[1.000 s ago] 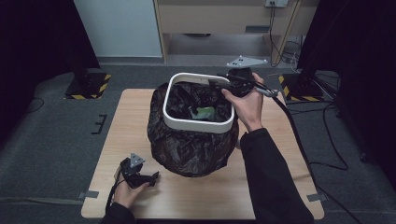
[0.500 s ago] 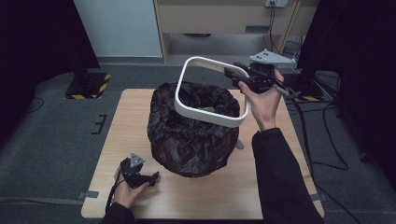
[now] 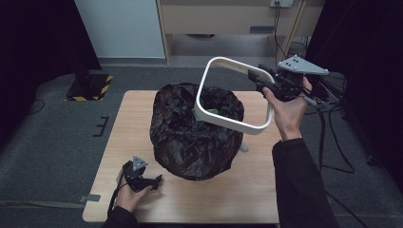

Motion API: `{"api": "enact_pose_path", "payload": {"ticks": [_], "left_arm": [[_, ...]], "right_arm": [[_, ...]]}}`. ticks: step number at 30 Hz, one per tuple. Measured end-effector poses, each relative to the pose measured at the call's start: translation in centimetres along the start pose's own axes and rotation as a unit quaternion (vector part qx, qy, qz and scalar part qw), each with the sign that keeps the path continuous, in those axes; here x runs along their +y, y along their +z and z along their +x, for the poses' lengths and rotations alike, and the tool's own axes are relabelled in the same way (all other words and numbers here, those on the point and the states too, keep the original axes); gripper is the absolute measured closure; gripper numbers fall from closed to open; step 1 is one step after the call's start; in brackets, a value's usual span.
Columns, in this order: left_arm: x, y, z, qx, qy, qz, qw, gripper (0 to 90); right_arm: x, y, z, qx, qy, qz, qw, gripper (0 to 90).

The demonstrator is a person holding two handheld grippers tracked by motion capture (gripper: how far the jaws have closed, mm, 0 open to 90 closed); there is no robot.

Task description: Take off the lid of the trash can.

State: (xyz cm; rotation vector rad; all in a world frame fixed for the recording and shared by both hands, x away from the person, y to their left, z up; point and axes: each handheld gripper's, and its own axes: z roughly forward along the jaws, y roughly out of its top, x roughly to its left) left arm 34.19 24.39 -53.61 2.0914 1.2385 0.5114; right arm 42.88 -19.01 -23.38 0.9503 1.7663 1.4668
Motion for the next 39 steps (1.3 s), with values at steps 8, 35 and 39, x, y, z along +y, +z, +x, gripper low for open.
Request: {"api": "enact_pose_path", "payload": {"ticks": [8,35,39], "left_arm": [[0.0,0.0,-0.1,0.001,-0.001,0.000,1.0000,0.0],[0.0,0.0,-0.2,0.002,-0.002,0.001,1.0000,0.0],[0.0,0.0,-0.2,0.002,-0.002,0.001,1.0000,0.0]], "right_arm": [[0.6,-2.8,-0.9,-0.015,0.005,-0.026,0.9995,58.4],[-3.8,-7.6,-4.9,-0.068,0.029,-0.047,0.9961,58.4],[-5.0,-8.1,-5.4,-0.075,0.037,-0.051,0.9952,58.4]]}}
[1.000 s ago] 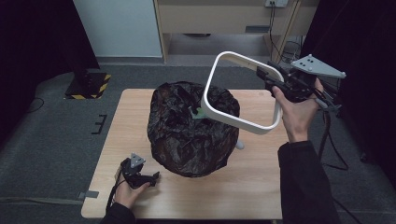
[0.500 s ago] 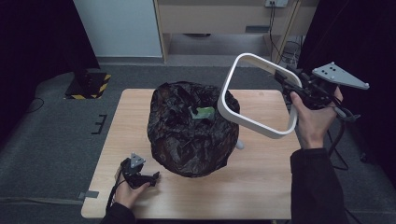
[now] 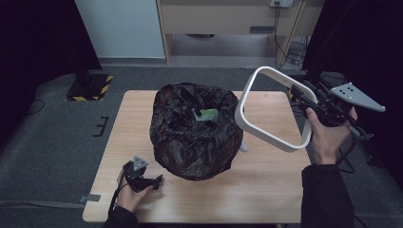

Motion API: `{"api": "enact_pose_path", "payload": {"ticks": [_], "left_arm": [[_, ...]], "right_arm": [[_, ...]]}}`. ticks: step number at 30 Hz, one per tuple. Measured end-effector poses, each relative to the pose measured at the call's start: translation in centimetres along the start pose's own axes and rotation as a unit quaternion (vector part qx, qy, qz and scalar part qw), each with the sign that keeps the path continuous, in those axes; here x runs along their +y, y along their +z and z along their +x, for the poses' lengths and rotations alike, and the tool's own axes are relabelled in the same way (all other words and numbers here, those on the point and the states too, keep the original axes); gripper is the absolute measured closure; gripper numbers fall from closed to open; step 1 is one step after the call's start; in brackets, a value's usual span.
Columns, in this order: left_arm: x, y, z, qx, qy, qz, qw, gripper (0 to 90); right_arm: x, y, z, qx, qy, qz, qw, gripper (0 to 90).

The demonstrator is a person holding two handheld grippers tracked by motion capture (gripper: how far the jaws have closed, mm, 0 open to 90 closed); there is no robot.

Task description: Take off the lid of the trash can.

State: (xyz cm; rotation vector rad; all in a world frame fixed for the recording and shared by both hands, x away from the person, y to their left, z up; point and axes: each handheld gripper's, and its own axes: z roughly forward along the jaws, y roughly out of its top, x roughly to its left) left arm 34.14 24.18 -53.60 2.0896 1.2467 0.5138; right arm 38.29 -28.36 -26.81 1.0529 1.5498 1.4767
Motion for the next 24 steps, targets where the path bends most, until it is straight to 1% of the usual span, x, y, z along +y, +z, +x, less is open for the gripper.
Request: {"api": "enact_pose_path", "payload": {"ticks": [2,3,4,5,6,7,9,11,18,24], "left_arm": [[0.0,0.0,0.0,0.000,0.000,-0.001,1.0000,0.0],[0.0,0.0,0.0,0.001,0.000,0.000,1.0000,0.0],[0.0,0.0,-0.1,0.001,-0.001,-0.001,1.0000,0.0],[0.0,0.0,-0.1,0.001,-0.001,-0.001,1.0000,0.0],[0.0,0.0,-0.1,0.001,-0.001,-0.001,1.0000,0.0],[0.0,0.0,-0.1,0.001,-0.001,-0.001,1.0000,0.0],[0.0,0.0,-0.1,0.001,-0.001,-0.001,1.0000,0.0],[0.0,0.0,-0.1,0.002,-0.001,-0.001,1.0000,0.0],[0.0,0.0,-0.1,0.002,-0.001,-0.001,1.0000,0.0],[0.0,0.0,-0.2,0.002,-0.002,0.000,1.0000,0.0]], "right_arm": [[-0.6,-0.3,-0.4,-0.006,0.000,-0.003,1.0000,58.4],[-0.9,-0.5,-0.5,-0.007,0.004,-0.003,1.0000,58.4],[-1.6,-0.7,-0.8,-0.009,0.010,-0.005,0.9999,58.4],[-1.6,-0.7,-0.8,-0.009,0.010,-0.005,0.9999,58.4],[-1.9,-0.8,-0.9,-0.012,0.010,-0.003,0.9999,58.4],[-2.7,-0.9,-1.2,-0.020,0.009,0.003,0.9998,58.4],[-3.0,-1.0,-1.3,-0.021,0.011,0.005,0.9997,58.4],[-4.0,-1.1,-1.7,-0.025,0.014,0.009,0.9995,58.4],[-6.5,-1.4,-2.7,-0.037,0.026,0.020,0.9988,58.4],[-8.2,-1.6,-3.1,-0.046,0.031,0.030,0.9980,58.4]]}}
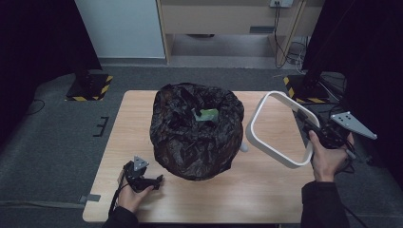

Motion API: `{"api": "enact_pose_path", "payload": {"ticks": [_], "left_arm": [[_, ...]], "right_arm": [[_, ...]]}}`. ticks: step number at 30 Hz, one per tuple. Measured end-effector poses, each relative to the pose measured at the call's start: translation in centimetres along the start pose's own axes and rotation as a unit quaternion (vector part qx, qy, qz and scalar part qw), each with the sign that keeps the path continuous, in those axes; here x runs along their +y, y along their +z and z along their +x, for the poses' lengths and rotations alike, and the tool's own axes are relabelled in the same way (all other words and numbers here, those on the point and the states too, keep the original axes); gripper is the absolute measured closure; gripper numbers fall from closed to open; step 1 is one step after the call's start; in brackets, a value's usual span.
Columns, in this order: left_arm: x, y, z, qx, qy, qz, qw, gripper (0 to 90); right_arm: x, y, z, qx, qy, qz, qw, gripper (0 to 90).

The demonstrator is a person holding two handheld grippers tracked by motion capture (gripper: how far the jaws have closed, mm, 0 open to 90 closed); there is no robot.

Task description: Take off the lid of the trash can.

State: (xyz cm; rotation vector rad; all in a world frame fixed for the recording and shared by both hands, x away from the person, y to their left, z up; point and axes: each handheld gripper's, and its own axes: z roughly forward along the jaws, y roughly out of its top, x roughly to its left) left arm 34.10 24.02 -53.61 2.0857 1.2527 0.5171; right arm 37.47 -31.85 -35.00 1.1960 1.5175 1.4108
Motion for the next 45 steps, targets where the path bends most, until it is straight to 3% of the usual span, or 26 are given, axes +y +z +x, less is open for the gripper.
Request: {"api": "enact_pose_path", "payload": {"ticks": [16,27,45], "left_arm": [[0.0,0.0,0.0,0.000,0.000,0.000,1.0000,0.0],[0.0,0.0,0.0,0.000,0.000,0.000,1.0000,0.0],[0.0,0.0,0.0,0.000,0.000,0.000,1.0000,0.0]], "right_arm": [[-3.6,0.1,-0.9,-0.013,0.014,0.017,0.9997,58.4],[-4.3,-0.1,-1.6,-0.018,0.018,0.019,0.9995,58.4],[-7.0,-0.2,-2.5,-0.028,0.018,0.052,0.9981,58.3]]}}
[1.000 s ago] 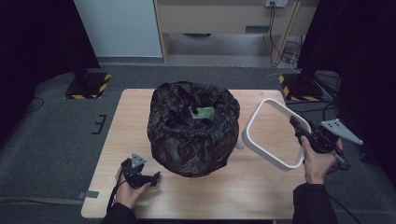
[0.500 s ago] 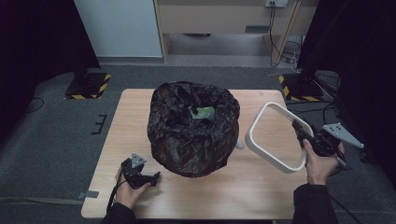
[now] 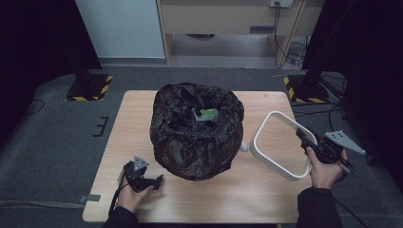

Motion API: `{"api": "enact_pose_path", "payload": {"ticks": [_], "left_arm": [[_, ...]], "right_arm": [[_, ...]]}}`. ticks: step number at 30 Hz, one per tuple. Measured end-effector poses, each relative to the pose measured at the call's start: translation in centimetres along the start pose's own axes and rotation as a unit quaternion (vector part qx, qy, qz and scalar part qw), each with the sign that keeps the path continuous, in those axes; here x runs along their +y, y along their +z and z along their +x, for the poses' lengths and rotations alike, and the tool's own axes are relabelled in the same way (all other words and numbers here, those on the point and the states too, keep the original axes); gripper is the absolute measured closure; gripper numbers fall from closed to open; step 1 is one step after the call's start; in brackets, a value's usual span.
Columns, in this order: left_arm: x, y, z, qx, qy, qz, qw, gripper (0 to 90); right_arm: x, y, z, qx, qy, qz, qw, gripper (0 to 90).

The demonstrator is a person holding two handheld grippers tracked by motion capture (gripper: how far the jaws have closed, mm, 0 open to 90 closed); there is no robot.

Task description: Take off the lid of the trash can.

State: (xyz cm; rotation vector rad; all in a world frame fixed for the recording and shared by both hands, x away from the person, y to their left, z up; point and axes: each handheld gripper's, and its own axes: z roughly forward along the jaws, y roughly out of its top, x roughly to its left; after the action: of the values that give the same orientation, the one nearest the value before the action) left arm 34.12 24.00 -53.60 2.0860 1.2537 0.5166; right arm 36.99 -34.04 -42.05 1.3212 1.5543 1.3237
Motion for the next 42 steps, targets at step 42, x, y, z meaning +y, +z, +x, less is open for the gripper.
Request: {"api": "enact_pose_path", "payload": {"ticks": [42], "left_arm": [[0.0,0.0,0.0,-0.001,0.001,0.000,1.0000,0.0]], "right_arm": [[-8.1,3.6,-2.0,-0.008,-0.038,0.134,0.9902,58.0]]}}
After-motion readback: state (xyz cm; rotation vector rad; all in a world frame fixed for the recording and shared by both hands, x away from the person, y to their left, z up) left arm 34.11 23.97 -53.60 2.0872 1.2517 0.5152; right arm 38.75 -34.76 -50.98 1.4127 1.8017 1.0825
